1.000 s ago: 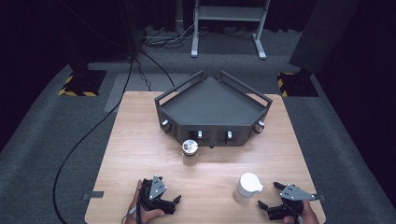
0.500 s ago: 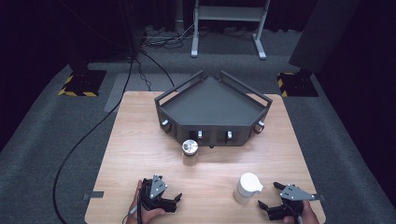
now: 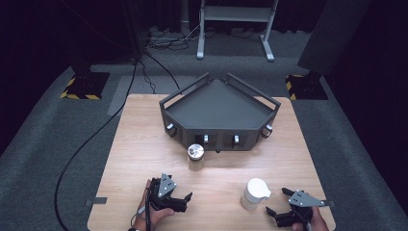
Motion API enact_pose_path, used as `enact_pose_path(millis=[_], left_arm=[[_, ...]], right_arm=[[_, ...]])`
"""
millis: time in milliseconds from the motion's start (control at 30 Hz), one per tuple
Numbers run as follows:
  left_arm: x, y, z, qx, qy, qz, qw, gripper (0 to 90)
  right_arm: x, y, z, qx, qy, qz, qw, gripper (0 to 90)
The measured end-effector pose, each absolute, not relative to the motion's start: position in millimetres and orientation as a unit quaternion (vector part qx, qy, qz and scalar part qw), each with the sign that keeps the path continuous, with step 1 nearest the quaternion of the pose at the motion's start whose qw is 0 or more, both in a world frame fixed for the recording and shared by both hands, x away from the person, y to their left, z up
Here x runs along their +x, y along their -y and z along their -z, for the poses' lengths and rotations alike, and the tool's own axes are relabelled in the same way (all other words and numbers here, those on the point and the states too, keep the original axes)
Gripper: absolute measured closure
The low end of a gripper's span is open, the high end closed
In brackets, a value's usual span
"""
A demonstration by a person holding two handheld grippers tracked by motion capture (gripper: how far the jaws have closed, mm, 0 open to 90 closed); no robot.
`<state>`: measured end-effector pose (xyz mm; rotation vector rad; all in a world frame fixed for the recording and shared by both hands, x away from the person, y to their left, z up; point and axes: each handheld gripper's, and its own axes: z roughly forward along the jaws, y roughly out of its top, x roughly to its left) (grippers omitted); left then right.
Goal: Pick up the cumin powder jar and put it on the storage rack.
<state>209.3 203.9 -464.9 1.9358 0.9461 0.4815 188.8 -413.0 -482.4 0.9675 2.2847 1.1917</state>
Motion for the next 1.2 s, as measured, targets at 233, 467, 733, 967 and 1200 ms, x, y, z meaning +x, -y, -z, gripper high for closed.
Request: enact_pose_path(millis=[233,467,733,967,1200], left_arm=[[216.7,-202.0,458.7,0.782,-0.378,-0.196,0.454,0.6],[226.2,-199.7,453.4,0.779,-0.373,-0.197,0.464,0.7],[239.5,-193.1,449.8,0.774,-0.371,-0.195,0.474,0.7],[248.4,-187.2,449.2,0.772,-0.373,-0.196,0.477,0.6],[252.6,-184.8,446.4,0.771,-0.370,-0.199,0.479,0.6]], right_arm=[[188.9,413.0,482.4,0.345,-0.814,-0.425,0.193,0.0],[188.8,413.0,482.4,0.345,-0.814,-0.425,0.193,0.0],[188.8,413.0,482.4,0.345,-0.814,-0.425,0.193,0.0],[188.8,413.0,482.4,0.345,-0.814,-0.425,0.193,0.0],[188.8,413.0,482.4,0.345,-0.814,-0.425,0.193,0.0]])
